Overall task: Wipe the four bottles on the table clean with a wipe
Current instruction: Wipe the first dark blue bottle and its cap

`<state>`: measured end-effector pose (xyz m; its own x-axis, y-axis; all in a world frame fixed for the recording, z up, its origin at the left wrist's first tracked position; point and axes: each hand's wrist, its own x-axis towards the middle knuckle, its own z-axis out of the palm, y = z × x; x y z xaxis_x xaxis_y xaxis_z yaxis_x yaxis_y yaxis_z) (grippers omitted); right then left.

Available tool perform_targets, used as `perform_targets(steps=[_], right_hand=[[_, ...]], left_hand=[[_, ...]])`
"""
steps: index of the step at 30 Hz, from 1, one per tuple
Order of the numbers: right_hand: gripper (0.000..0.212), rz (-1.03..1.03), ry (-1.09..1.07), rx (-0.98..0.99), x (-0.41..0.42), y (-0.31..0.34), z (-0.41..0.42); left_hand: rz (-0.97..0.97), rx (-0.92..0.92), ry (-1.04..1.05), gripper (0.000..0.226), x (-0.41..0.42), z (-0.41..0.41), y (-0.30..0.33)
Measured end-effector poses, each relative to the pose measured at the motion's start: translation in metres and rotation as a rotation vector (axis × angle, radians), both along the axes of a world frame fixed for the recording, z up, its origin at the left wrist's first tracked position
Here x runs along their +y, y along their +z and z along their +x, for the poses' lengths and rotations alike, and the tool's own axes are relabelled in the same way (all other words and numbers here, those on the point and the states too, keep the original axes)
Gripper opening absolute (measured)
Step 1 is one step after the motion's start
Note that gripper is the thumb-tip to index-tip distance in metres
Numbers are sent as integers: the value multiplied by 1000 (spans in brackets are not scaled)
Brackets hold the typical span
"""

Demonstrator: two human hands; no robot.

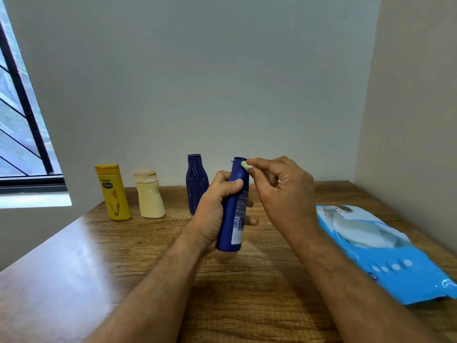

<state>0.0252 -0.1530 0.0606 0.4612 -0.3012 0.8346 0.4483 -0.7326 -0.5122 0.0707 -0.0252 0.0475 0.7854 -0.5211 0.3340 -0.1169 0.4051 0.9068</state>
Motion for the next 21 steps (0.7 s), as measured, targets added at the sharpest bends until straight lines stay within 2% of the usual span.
perform_targets(steps=[6,10,12,15,17,21], right_hand=[[19,89,-62,29,-4,0,3],[17,37,1,10,-3,1,1],[18,12,45,6,0,0,0],[17,83,102,14,2,0,0],[16,137,113,38,0,-1,2],[13,194,141,46,1,0,0]], left_hand=[[-31,64,-80,30,1,-5,3],[-2,79,-12,36,3,-7,3],[30,41,9,51,5,-5,1],[62,-28,-31,72,5,-2,-2],[30,0,-62,70,4,-2,-1],[-76,87,-66,48,1,-3,0]])
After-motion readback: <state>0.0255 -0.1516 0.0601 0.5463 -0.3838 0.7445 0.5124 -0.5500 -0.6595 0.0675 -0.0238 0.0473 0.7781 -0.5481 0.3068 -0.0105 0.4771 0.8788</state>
